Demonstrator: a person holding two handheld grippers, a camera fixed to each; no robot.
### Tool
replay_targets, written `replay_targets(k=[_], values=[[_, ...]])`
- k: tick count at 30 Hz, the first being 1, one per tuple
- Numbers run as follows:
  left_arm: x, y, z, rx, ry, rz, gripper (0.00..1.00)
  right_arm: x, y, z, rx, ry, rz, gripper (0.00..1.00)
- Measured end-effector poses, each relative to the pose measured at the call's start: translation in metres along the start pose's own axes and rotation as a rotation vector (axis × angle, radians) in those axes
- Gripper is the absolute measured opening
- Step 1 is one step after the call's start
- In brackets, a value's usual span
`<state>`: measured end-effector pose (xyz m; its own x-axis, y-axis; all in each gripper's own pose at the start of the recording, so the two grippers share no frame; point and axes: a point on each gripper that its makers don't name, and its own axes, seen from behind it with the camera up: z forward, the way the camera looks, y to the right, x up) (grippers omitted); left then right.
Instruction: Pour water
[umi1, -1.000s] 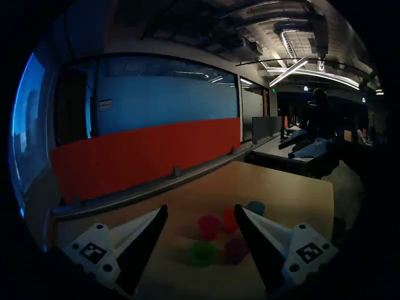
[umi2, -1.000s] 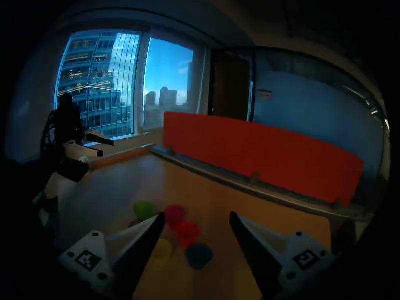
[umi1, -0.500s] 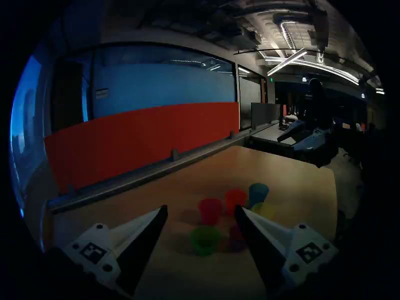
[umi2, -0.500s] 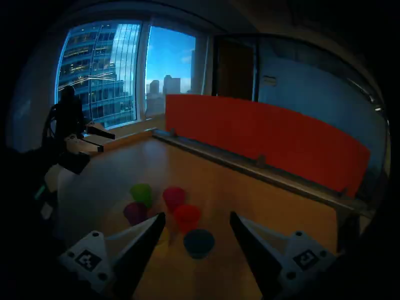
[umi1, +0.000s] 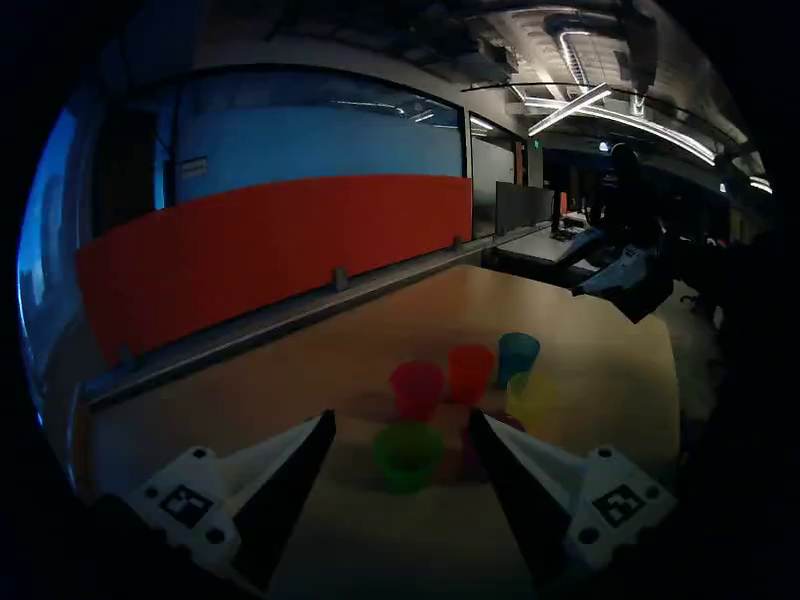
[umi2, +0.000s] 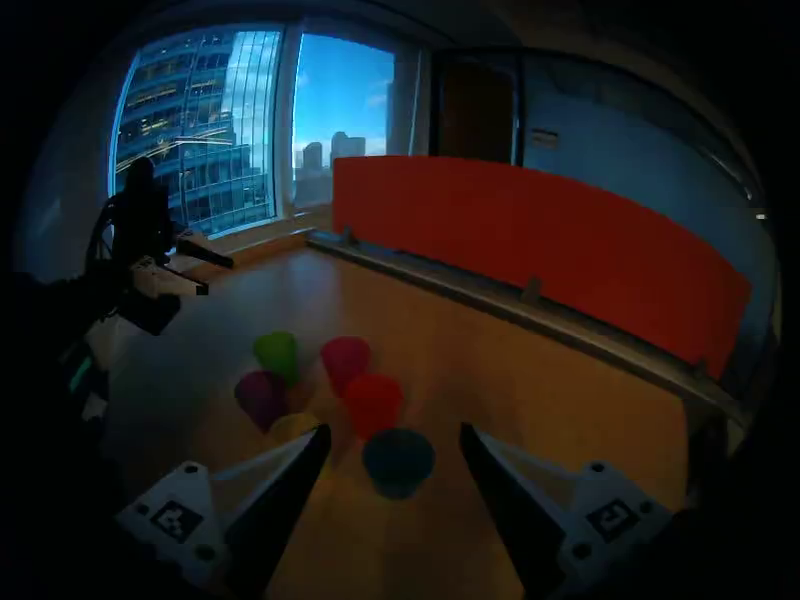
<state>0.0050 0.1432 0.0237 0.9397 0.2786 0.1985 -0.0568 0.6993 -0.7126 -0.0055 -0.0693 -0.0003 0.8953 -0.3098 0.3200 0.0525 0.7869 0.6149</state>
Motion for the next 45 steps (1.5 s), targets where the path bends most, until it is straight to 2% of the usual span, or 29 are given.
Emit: replay_targets(k=[18, 30, 45], values=[[-0.059, 0.008, 0.027, -0.046, -0.099, -0.015, 0.99, -0.054, 0.002, 0.034, 0.014, -0.073, -0.010, 1.00], [-0.094, 0.012, 0.043, -0.070, -0.168, -0.018, 0.99, -0.079, 0.005, 0.053, 0.016, -0.114, -0.016, 1.00], [-0.115, 0.010, 0.070, -0.098, -0.212, -0.034, 0.99, -0.101, 0.011, 0.074, 0.017, -0.152, -0.020, 1.00]])
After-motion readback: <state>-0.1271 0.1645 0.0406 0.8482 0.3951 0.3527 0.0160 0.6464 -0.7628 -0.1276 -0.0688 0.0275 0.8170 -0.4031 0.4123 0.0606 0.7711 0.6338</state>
